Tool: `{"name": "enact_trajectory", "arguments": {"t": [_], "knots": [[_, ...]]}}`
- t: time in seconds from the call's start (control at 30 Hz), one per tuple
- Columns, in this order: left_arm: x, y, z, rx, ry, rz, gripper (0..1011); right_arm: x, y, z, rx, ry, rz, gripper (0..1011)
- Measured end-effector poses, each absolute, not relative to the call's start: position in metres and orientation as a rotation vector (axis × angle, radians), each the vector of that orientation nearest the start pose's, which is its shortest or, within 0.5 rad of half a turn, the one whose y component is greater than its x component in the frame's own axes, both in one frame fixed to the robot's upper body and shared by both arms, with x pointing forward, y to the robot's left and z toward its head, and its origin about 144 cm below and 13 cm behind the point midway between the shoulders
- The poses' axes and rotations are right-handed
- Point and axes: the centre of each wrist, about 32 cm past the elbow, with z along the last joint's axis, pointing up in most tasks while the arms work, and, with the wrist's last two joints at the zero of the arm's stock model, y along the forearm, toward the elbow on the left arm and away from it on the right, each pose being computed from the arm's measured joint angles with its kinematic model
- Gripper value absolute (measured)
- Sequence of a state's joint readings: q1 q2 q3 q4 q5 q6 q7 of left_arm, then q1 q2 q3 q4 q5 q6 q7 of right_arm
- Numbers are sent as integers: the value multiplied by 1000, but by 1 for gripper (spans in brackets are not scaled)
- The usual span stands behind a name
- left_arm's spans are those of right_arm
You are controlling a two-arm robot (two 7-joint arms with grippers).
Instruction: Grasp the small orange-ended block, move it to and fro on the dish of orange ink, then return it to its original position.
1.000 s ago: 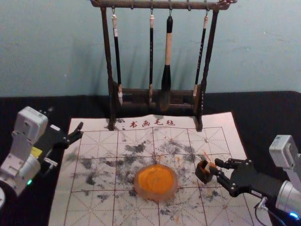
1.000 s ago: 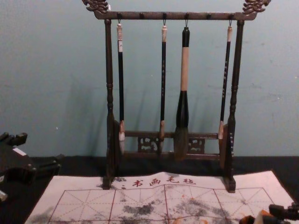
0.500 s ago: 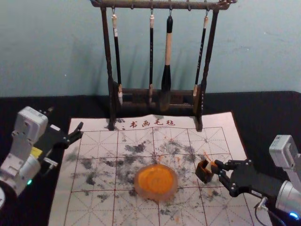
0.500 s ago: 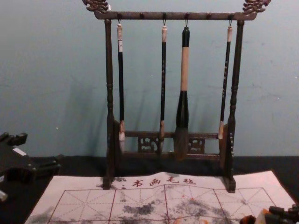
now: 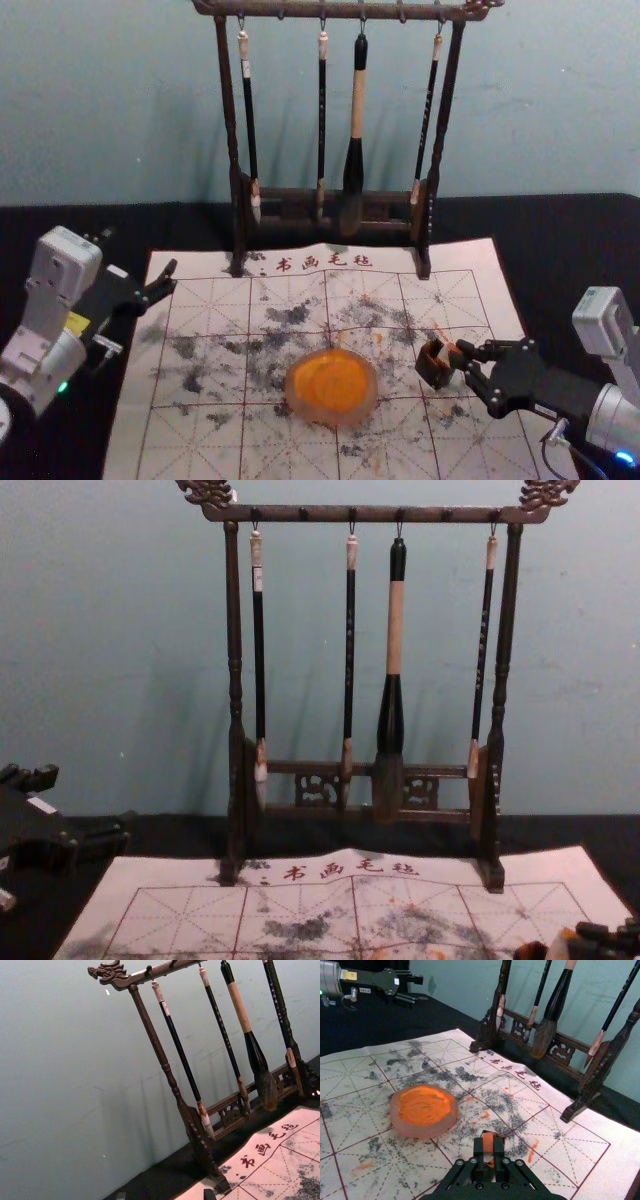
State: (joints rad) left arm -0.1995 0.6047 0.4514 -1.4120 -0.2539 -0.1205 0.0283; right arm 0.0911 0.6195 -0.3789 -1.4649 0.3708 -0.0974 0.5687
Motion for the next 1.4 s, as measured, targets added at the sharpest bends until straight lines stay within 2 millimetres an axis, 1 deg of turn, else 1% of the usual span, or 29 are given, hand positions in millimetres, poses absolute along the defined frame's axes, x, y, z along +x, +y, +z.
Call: {"name": "enact_trajectory", "arguments": {"t": [0.53, 1.4], "knots": [[489, 310, 1140, 304, -285, 1248, 1001, 462, -323, 1132, -274, -56, -714, 82], [489, 310, 1140, 304, -285, 1248, 1002, 461, -325, 1142, -248, -49, -704, 82]]}}
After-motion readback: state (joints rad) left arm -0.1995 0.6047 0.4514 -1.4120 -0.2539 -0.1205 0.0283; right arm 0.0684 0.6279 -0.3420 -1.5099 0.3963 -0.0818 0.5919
